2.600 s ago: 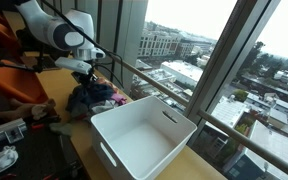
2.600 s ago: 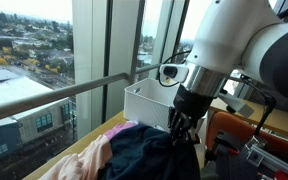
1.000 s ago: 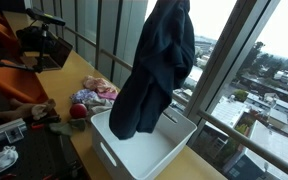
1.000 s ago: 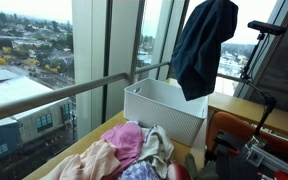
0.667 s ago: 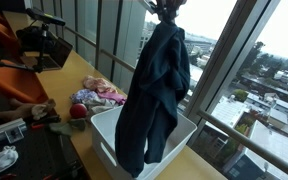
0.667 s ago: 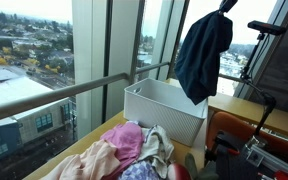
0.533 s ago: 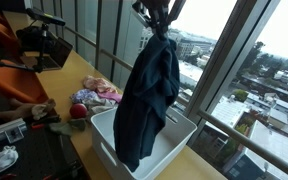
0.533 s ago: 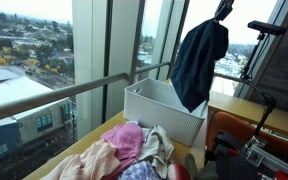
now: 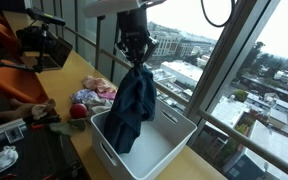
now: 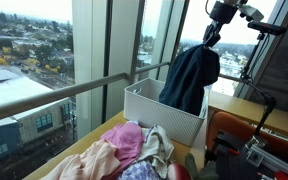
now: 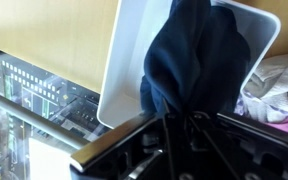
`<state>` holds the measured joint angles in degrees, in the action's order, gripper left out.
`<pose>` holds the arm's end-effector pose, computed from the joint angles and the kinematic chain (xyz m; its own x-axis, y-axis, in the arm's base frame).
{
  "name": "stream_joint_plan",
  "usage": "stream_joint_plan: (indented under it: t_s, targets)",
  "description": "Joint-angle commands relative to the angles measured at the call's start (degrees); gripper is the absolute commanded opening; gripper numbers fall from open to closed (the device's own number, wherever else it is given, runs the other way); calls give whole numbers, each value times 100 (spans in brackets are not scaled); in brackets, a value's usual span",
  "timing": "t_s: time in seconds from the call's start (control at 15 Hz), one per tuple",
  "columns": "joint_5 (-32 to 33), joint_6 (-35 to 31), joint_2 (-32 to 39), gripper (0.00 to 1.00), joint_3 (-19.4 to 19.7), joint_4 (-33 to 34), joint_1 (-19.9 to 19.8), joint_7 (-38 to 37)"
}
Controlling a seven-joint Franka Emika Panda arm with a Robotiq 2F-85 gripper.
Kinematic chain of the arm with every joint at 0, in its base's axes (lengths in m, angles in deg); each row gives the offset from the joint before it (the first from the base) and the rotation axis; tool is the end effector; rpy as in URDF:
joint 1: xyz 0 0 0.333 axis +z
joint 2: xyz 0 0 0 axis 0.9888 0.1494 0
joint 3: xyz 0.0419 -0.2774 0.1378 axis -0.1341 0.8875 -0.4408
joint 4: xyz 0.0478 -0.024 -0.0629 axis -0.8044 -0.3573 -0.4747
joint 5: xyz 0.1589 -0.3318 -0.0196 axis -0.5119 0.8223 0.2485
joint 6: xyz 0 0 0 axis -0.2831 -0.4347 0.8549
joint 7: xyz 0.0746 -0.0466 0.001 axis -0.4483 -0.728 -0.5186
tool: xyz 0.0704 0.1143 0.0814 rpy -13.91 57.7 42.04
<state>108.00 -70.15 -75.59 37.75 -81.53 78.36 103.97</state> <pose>0.4915 -0.0990 0.4423 0.9048 0.4151 0.0949 0.3633 -0.8688 0.3364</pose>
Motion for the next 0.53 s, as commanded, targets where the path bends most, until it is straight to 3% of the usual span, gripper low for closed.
stream_joint_plan:
  t_s: [0.0,0.27,0.33,0.4,0.47]
  targets:
    - [12,-236,114,1,-202,-323,119,-195]
    - [-9,-386,275,1,-388,-630,253,-386]
    - [-14,-374,303,20,-408,-670,262,-418]
    - [-27,-345,319,32,-412,-712,268,-397]
    - [-26,-329,318,37,-410,-749,266,-402]
